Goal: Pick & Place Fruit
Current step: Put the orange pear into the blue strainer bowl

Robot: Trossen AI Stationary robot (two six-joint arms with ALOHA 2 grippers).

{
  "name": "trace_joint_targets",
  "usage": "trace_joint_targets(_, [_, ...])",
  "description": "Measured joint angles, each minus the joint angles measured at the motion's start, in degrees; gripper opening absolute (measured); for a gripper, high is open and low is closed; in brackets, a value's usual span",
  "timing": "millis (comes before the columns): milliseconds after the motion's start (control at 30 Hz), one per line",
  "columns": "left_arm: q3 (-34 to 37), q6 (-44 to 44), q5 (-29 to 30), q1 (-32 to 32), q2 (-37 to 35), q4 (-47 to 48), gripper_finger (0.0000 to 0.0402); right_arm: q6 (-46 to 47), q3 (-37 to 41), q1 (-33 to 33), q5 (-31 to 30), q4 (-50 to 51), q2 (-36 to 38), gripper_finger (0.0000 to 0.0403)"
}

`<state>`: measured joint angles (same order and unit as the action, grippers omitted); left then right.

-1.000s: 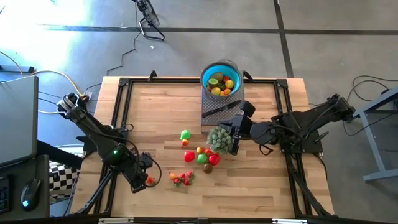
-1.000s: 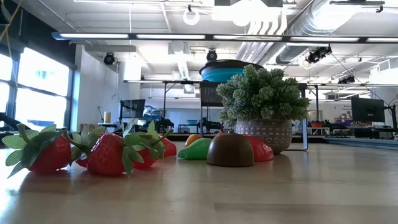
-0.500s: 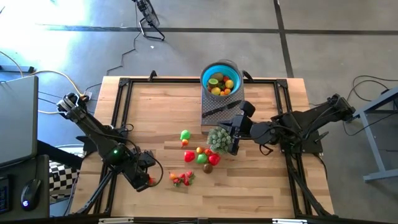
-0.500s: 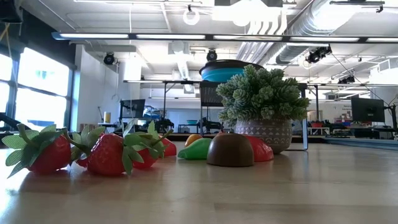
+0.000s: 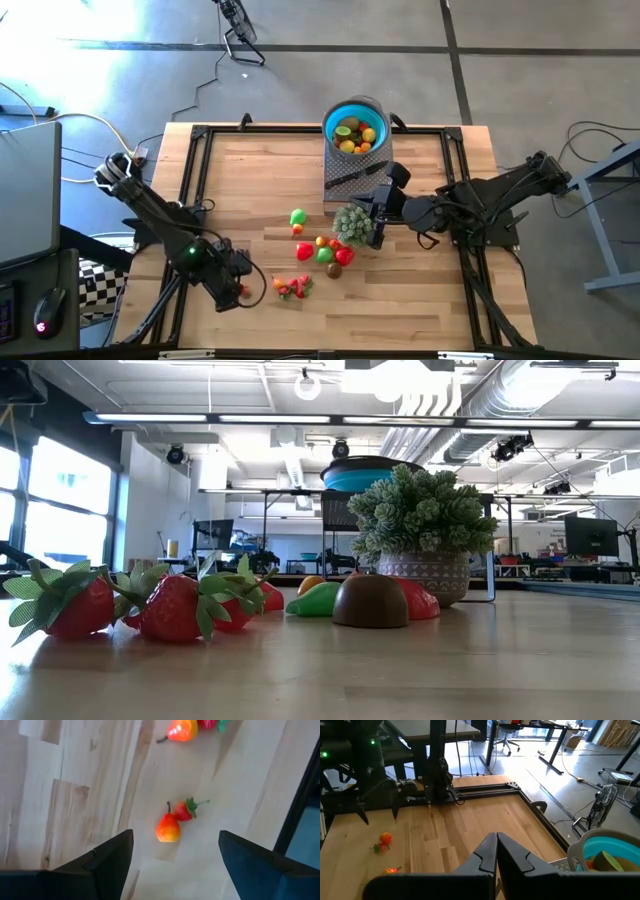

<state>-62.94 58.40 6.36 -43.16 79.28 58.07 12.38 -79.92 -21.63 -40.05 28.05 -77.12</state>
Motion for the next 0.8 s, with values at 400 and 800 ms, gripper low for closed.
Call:
trace_joint_targets(400, [0.0,-4.2,-3.9,0.0,7.3,-0.1,0.0287,0.0,0.0,0.0,0.0,0.0,0.0,0.0004])
trace_joint_targets(800, [0.0,-5.6,-6.2,0.0,12.8,-6.6,0.0287,0.1,0.0,0.0,0.0,0.0,0.0,0.0004])
